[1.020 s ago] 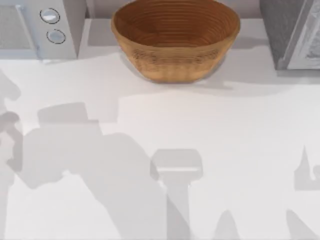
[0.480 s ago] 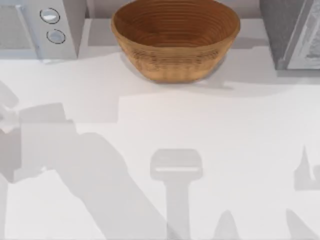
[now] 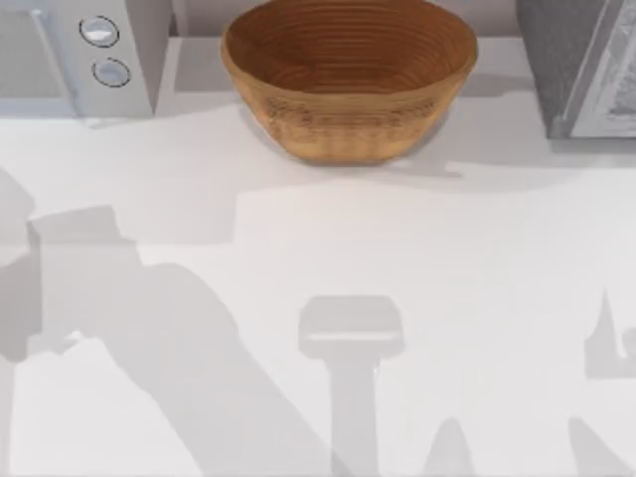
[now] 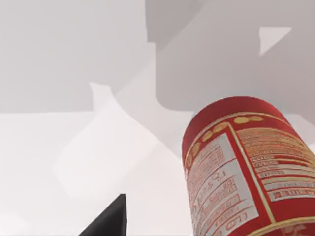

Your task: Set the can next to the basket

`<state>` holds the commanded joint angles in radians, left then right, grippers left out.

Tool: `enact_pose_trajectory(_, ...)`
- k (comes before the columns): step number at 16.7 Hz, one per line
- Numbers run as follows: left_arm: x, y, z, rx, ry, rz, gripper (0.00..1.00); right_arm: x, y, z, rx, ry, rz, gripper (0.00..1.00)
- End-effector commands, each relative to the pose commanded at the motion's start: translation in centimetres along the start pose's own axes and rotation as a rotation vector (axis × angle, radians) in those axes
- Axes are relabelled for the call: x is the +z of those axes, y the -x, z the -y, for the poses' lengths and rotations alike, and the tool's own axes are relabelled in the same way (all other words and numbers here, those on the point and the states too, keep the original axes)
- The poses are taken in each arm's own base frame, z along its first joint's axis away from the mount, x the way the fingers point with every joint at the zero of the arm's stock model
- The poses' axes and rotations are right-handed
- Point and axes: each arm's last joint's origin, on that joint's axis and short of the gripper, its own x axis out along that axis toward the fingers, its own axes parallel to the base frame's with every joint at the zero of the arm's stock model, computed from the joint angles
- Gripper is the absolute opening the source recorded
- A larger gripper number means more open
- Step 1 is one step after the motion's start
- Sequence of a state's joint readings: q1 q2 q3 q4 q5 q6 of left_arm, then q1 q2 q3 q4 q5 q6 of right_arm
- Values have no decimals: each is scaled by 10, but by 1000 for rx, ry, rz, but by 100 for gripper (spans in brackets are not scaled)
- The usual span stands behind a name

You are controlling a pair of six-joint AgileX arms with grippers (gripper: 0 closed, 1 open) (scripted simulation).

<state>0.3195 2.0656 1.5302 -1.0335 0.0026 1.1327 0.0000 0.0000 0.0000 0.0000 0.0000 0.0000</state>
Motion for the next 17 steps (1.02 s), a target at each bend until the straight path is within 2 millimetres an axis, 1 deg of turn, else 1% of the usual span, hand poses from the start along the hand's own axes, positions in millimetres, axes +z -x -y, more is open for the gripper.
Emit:
enact_pose_trajectory(10,0,0,0,0,0,0,2,0,0,0,0,0,0,100)
enact_pose_trajectory(11,0,0,0,0,0,0,0,0,0,0,0,0,0,100)
enact_pose_trajectory(17,0,0,0,0,0,0,0,0,0,0,0,0,0,100)
